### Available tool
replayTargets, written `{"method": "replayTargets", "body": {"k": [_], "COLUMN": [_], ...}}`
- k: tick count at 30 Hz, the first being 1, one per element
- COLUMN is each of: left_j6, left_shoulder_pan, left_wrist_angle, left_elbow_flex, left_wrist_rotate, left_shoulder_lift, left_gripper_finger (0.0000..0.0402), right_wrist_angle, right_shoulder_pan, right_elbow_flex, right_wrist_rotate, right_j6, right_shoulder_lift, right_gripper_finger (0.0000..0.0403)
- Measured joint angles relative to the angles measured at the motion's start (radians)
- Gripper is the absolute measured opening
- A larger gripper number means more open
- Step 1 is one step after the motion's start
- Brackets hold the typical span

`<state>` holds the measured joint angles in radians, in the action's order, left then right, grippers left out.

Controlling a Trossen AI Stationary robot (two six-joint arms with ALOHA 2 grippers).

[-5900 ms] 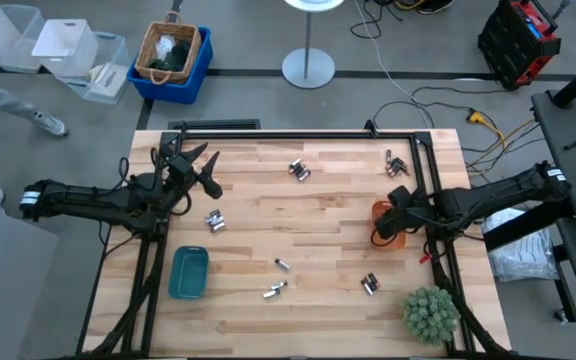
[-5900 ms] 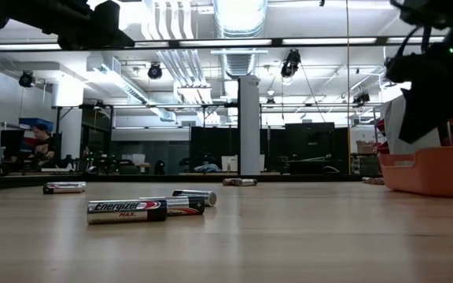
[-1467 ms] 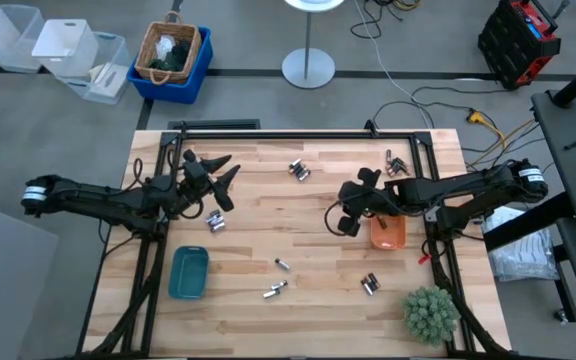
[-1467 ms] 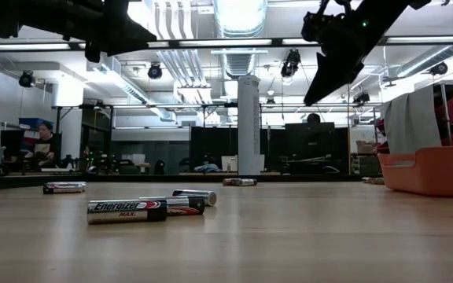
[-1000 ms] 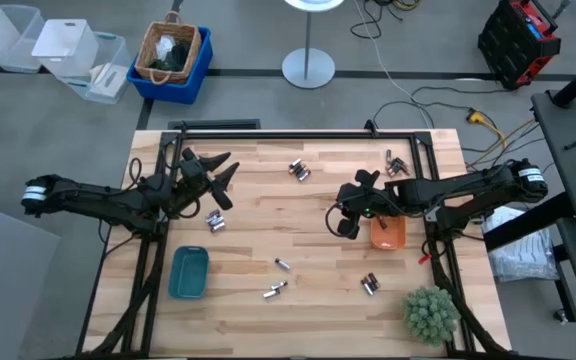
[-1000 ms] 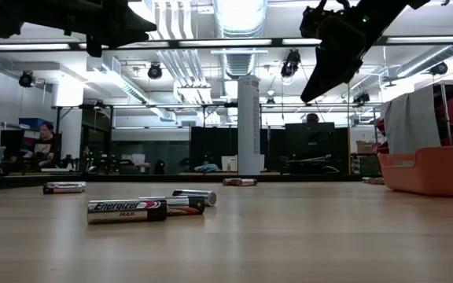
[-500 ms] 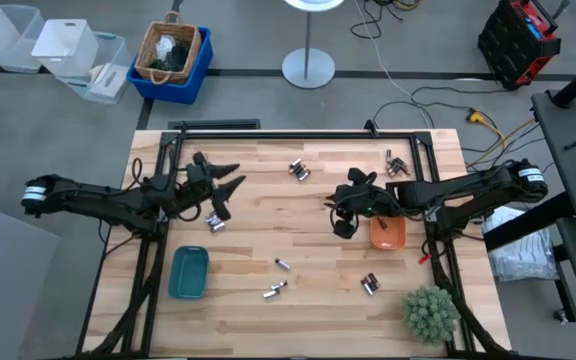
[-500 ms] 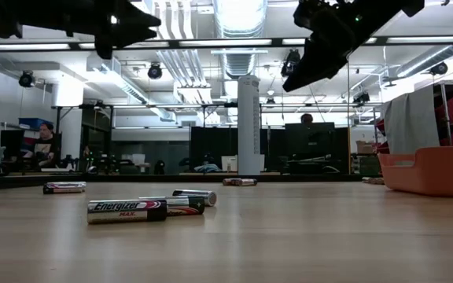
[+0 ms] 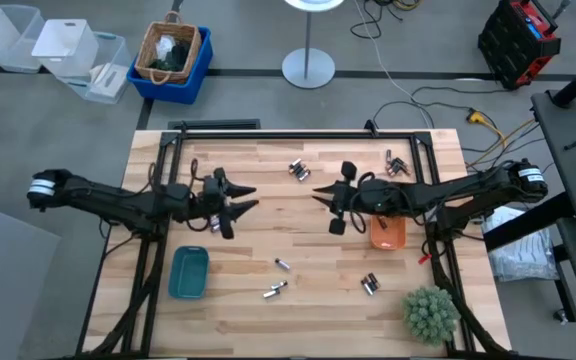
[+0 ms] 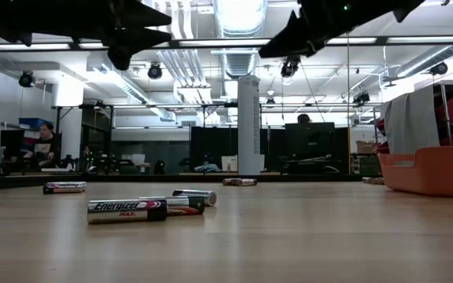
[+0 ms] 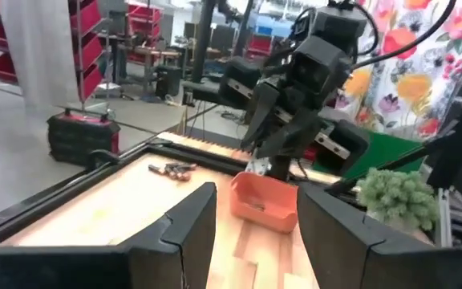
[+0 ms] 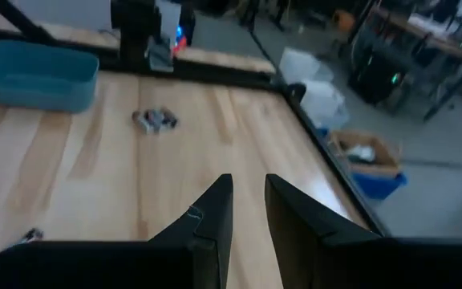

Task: Sort batteries
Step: Put the silver battery into the blue bin

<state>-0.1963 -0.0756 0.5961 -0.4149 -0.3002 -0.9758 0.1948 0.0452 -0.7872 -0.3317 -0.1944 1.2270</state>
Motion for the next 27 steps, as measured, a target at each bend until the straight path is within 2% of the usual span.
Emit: {"method": "replayTargets", "body": {"k": [11, 27], "left_j6": [-0.031, -0.047], "left_shoulder_pan": [-0.065, -0.076], "left_wrist_angle": [0.128, 0.129], "left_elbow_flex": [0.000, 0.000], "left_wrist_rotate": [-0.003, -0.003], "left_shoulder_lift": [-0.158, -0.191], "left_gripper_finger": [0.0155, 0.0155], "right_wrist_angle": [0.029, 0.026], "right_shoulder_pan": [-0.045, -0.072], "right_elbow_flex": [0.000, 0.000], "right_wrist_rotate": [0.000, 0.003], "right_j6": [-0.053, -0.041], "right_shoulder_lift": [0.000, 0.000], "right_gripper_finger": [0.0068, 0.0068]}}
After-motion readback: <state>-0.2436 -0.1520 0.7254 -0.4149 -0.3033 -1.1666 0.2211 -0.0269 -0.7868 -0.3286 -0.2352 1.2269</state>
